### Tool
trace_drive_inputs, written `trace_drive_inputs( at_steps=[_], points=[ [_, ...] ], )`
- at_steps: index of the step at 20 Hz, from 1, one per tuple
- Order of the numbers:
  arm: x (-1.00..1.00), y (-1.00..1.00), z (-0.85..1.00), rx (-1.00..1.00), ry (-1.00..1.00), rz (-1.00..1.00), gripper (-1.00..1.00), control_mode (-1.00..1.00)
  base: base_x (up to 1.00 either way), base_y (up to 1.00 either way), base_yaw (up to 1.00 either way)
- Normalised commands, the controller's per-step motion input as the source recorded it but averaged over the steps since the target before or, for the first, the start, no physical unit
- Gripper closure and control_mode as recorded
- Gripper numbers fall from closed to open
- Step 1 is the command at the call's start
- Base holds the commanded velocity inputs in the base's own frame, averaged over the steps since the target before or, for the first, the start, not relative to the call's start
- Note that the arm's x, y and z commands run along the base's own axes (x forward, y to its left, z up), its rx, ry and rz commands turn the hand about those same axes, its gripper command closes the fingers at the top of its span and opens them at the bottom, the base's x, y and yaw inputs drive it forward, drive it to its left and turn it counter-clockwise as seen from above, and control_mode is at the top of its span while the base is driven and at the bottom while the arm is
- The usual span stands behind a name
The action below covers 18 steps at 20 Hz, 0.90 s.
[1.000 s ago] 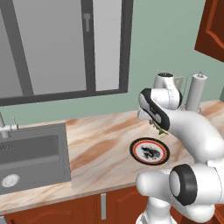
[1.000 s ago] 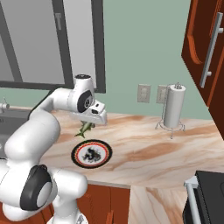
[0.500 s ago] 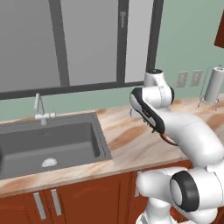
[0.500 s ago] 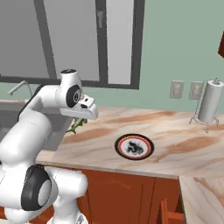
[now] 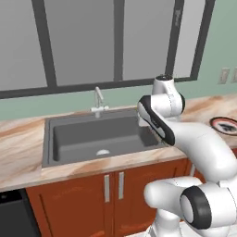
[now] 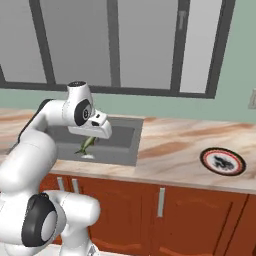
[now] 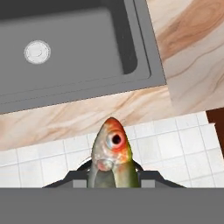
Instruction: Pick up the knife from the drawer and place it on the cutting board. Then place the meat from the plate to the cutting board.
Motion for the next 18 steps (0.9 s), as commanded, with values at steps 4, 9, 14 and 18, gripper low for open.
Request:
trace_drive_inputs(
  at_steps=[4,9,14,18],
  points=[
    [0.0,0.0,0.0,0.0,0.0,0.0,1.0,1.0,0.0,1.0,0.04],
    [0.0,0.0,0.0,0.0,0.0,0.0,1.0,1.0,0.06,1.0,0.1],
    [0.0,0.0,0.0,0.0,0.0,0.0,1.0,1.0,0.13,1.0,0.11],
    [0.0,0.0,0.0,0.0,0.0,0.0,1.0,1.0,0.1,1.0,0.13]
  ],
)
